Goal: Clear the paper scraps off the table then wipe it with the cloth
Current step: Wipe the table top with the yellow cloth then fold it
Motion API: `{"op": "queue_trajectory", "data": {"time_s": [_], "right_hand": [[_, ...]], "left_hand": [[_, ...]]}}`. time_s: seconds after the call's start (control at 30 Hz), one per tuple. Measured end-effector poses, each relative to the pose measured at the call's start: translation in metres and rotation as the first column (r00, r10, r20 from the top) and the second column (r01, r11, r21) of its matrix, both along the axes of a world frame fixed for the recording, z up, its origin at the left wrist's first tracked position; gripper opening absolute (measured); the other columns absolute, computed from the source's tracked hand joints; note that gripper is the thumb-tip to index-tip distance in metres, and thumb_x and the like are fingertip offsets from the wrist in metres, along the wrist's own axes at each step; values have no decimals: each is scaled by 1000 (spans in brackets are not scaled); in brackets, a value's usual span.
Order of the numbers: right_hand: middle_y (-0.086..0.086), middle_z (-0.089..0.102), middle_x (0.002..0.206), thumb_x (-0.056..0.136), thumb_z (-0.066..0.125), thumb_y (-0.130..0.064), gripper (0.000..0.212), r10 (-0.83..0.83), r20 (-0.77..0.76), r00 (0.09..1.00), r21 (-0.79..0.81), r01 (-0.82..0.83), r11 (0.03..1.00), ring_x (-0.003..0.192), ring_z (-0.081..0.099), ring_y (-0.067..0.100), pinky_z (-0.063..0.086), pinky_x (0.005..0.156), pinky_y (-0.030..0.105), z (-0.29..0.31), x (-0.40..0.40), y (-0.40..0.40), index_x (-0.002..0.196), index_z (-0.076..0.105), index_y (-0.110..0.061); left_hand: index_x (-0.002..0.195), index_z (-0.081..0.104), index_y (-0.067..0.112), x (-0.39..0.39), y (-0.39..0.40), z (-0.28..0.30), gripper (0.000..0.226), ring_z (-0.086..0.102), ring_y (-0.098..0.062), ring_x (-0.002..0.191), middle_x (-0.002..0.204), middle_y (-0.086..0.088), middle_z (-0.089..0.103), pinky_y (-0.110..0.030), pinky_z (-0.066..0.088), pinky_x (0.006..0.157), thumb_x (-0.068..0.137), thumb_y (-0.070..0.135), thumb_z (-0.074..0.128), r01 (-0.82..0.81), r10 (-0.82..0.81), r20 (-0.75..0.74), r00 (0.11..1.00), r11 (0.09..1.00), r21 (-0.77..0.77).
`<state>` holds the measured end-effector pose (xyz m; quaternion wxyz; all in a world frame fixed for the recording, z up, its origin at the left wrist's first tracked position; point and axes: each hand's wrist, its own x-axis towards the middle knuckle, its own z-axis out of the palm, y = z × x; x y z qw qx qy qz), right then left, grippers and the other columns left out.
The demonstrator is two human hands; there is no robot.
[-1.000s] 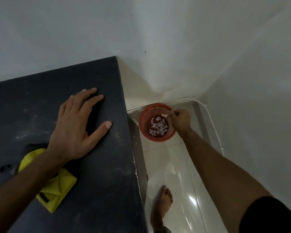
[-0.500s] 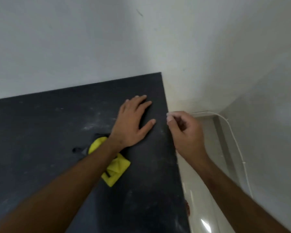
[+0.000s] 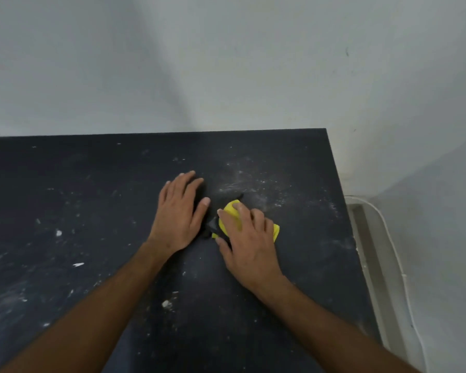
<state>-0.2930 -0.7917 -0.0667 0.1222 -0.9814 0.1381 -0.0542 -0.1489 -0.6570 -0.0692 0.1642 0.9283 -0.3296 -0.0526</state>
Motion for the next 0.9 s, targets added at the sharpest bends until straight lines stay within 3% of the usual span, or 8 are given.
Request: {"op": "queue_trajectory", "data": {"time_s": [0.1,0.2,0.3,0.4,0.5,0.63,0.8,0.9], "right_hand": [[6,53,126,88,72,-32,49,-67,18,998,-95,69,993,97,49,27,43,79,43,-1,14,2,134,58,-31],[5,51,118,89,72,-24,43,-112,118,987,9,112,994,94,51,24,48,77,37,9,37,9,130,59,-26],[5,50,114,94,66,-28,31,-37,167,985,146,12,989,92,53,23,49,78,38,16,75,39,123,59,-24],[4,53,109,97,61,-32,23,40,184,982,60,-52,997,88,54,26,49,77,45,2,95,29,119,64,-28],[10,58,111,95,61,-30,25,-214,189,958,-68,230,971,92,57,34,49,78,43,-5,81,-68,119,66,-37],[26,54,116,99,56,-18,30,-561,153,814,-16,570,822,98,55,47,48,86,51,7,36,-156,127,65,-12],[8,61,115,92,65,-19,22,-94,218,971,94,75,993,101,53,24,45,88,33,11,95,-11,114,67,-20],[9,57,120,94,60,-19,24,160,139,977,-9,-160,987,98,51,27,47,80,39,4,150,17,117,65,-19]], "left_hand": [[148,45,15,19,26,-3,56,31,-26,151,159,-6,38,-48,17,126,105,48,30,-29,29,-1,1000,999,21],[148,45,14,24,31,-5,55,32,-24,151,158,-6,39,-47,16,127,104,42,28,-46,46,-11,999,999,3],[147,47,8,26,33,-7,62,35,-27,149,156,-9,43,-47,17,127,96,36,26,-35,34,-35,999,999,-28],[143,51,9,28,36,-11,56,36,-26,148,154,-9,46,-46,19,127,100,33,25,-23,23,-6,1000,999,-37],[142,52,10,27,32,-12,49,37,-24,148,153,-7,47,-47,21,126,105,33,29,-48,48,6,999,997,-56],[143,51,10,25,29,-9,45,38,-25,147,152,-8,47,-48,23,126,107,32,36,-67,68,30,997,998,-20],[140,52,10,27,30,-7,48,42,-25,144,149,-8,50,-47,24,125,104,31,29,-65,65,7,998,998,-20],[139,52,10,27,31,-9,47,46,-25,140,144,-8,53,-46,26,124,101,30,32,-83,83,-4,997,995,-59]]}}
